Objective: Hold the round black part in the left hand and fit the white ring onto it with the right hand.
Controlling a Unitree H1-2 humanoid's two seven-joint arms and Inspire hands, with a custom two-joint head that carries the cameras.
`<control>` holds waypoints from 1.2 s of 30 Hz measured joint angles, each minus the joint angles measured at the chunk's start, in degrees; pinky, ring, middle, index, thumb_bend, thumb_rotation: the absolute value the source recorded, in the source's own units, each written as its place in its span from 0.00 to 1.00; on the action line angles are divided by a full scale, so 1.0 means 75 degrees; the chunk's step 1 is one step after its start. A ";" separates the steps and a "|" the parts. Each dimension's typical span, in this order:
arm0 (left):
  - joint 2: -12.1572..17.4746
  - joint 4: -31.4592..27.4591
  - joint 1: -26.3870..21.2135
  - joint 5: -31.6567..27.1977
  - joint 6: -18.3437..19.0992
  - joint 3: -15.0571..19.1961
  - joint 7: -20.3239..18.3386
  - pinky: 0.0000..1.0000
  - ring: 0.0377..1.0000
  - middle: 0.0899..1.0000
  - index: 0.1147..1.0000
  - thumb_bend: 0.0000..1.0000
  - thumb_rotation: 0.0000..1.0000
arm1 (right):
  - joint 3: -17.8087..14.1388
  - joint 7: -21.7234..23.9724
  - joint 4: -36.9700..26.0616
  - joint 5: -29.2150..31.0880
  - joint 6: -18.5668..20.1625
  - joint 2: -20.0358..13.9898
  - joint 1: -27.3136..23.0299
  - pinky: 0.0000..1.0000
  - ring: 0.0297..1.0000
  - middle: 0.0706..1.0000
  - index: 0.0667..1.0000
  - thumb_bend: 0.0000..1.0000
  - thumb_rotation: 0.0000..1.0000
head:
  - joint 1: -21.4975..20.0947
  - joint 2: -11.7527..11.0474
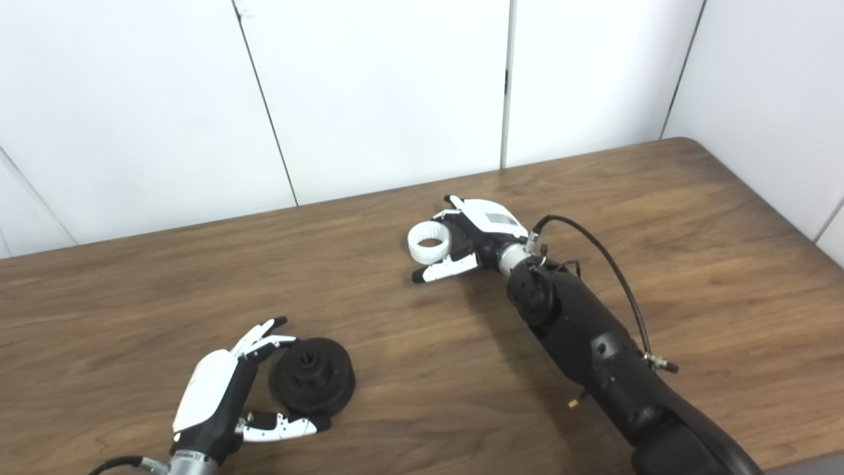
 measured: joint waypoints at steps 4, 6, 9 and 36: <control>0.0000 0.0000 0.0004 -0.0003 -0.0002 0.0006 -0.0011 0.86 0.93 0.92 0.60 0.88 0.30 | -0.0002 -0.0031 0.0002 0.0016 -0.0010 0.0004 0.0017 1.00 1.00 0.99 0.76 0.94 0.58 | -0.0012 0.0000; 0.0000 0.0000 0.0005 -0.0004 -0.0012 0.0009 -0.0009 0.85 0.93 0.92 0.60 0.88 0.31 | -0.0008 -0.0087 0.0024 0.0016 -0.0038 0.0016 0.0017 1.00 1.00 0.98 0.74 0.91 0.55 | -0.0012 0.0000; 0.0000 0.0000 0.0004 -0.0001 -0.0017 0.0014 -0.0006 0.86 0.93 0.92 0.60 0.88 0.31 | -0.0026 -0.0213 0.0056 0.0031 -0.0121 0.0037 0.0023 1.00 1.00 0.97 0.71 0.84 0.47 | -0.0023 0.0000; -0.0025 0.0000 0.0013 0.0008 -0.0008 0.0031 -0.0014 0.86 0.93 0.92 0.60 0.88 0.30 | -0.0371 -0.1630 0.0585 0.0374 -0.0926 0.0436 0.0204 0.95 0.91 0.87 0.48 0.56 0.20 | 0.0035 0.0070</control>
